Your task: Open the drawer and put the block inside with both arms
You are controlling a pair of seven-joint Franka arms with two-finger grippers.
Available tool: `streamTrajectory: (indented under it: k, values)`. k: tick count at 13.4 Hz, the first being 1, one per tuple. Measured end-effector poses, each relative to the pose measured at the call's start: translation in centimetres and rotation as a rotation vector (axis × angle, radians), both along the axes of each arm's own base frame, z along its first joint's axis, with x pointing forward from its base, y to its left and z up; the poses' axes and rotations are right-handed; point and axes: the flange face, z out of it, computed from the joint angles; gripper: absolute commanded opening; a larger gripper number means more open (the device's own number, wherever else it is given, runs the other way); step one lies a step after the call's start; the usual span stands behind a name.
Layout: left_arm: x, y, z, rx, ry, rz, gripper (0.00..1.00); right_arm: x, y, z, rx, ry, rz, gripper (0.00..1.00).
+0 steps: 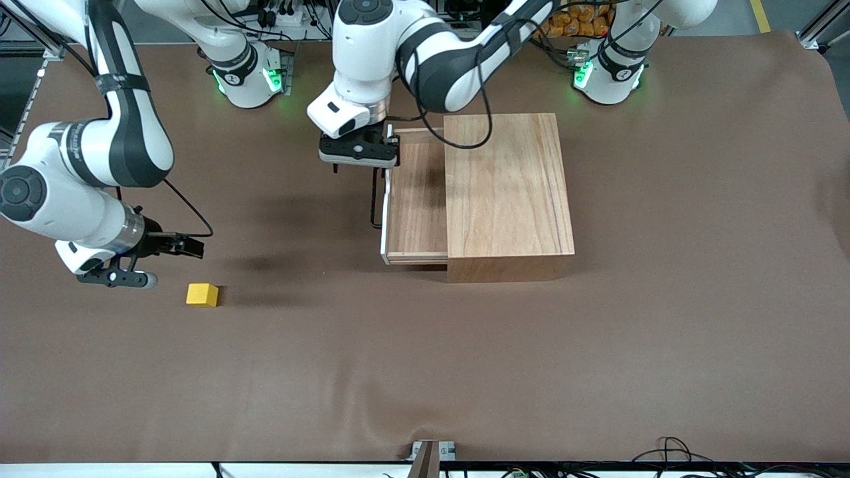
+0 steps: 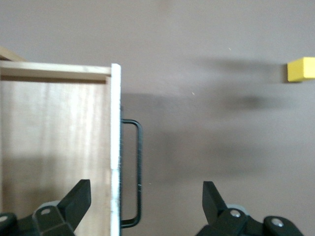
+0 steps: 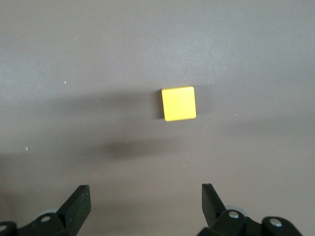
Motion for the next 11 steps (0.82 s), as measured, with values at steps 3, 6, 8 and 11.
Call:
streamTrajectory:
  k: [3, 6, 8, 11]
  values:
    - [3.3, 3.9, 2.8, 0.022, -0.003, 0.029, 1.00, 0.6, 0.5, -2.7, -0.001, 0.004, 0.009, 1.00]
    - [6.5, 8.0, 4.9, 0.050, -0.007, 0.031, 1.00, 0.9, 0.7, -4.6, 0.000, 0.004, 0.032, 1.00]
    - [8.6, 11.1, 6.0, 0.072, -0.002, 0.037, 1.00, 1.3, 0.3, -6.2, 0.001, -0.006, 0.059, 1.00]
    - [11.4, 15.3, 6.9, 0.107, 0.010, 0.028, 1.00, 2.2, -1.4, -9.2, -0.002, -0.015, 0.047, 1.00]
